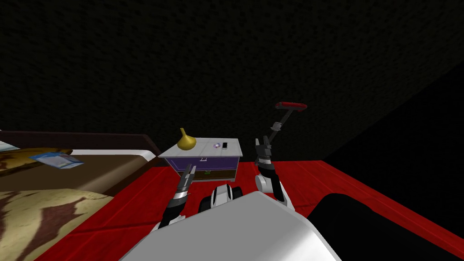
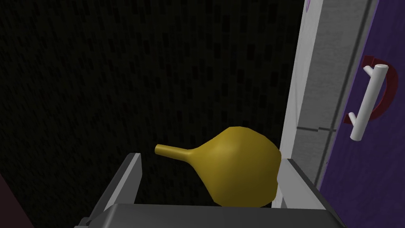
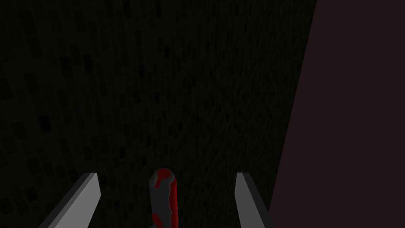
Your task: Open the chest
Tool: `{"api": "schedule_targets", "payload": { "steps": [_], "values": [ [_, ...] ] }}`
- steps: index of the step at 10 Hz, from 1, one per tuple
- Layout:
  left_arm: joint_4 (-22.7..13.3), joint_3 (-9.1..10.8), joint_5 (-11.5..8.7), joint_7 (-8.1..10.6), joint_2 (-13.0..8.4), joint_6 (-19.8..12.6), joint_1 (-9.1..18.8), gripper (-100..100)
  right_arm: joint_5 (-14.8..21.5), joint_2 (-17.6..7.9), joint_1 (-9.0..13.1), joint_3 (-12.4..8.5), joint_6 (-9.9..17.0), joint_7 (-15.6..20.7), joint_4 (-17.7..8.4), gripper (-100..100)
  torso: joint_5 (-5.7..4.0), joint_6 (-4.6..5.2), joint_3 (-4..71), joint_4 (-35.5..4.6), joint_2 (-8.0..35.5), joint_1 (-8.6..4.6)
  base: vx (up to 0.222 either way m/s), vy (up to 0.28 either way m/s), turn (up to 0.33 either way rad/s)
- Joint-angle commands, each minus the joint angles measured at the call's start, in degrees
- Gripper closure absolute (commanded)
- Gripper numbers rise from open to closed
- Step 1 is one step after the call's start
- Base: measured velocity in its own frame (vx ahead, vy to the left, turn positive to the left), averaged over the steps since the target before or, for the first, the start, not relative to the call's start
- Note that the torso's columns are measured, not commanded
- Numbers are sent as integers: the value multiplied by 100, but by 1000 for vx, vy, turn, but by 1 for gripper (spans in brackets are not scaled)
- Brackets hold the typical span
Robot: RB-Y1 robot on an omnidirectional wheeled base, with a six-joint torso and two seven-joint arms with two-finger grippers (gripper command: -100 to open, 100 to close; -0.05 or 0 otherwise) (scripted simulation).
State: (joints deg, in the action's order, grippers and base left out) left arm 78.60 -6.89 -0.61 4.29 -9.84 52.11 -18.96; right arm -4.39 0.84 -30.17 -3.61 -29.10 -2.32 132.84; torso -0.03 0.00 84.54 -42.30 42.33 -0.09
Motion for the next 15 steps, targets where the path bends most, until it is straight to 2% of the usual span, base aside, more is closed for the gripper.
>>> {"api": "schedule_targets", "payload": {
  "steps": [1, 2, 7, 10, 12, 15],
  "values": [
    [-424, -30, -3, -51, 56, 224, 77, -100, 0, 0, 0, 0, 0, 0, 0, 0, 0, -1, -2, -1, 4, 3, 43, 17, -43],
    [-470, -30, -3, -51, 56, 224, 77, -100, 0, 0, 0, 0, 0, 0, 0, 0, 3, 0, 0, 0, 0, 11, 38, 17, -26],
    [-1440, -86, -24, -157, 168, 727, 320, -100, 0, 0, 0, 0, 0, 0, 0, 0, 2, 0, 2, 1, -2, 5, 61, 23, -47],
    [-1820, -100, -30, -183, 196, 847, 379, -100, 0, 0, 0, 0, 0, 0, 0, 0, 3, 0, 0, 0, 0, 10, 44, 16, -27],
    [-2205, -125, -39, -231, 250, 1077, 489, -100, 0, 0, 0, 0, 0, 0, 0, 0, 3, 0, 1, 1, -3, 10, 53, 23, -51],
    [-2542, -138, -44, -253, 278, 1185, 540, -100, 0, 0, 0, 0, 0, 0, 0, 0, 2, 0, 2, 1, -3, 9, 43, 20, -22]
  ]
}}
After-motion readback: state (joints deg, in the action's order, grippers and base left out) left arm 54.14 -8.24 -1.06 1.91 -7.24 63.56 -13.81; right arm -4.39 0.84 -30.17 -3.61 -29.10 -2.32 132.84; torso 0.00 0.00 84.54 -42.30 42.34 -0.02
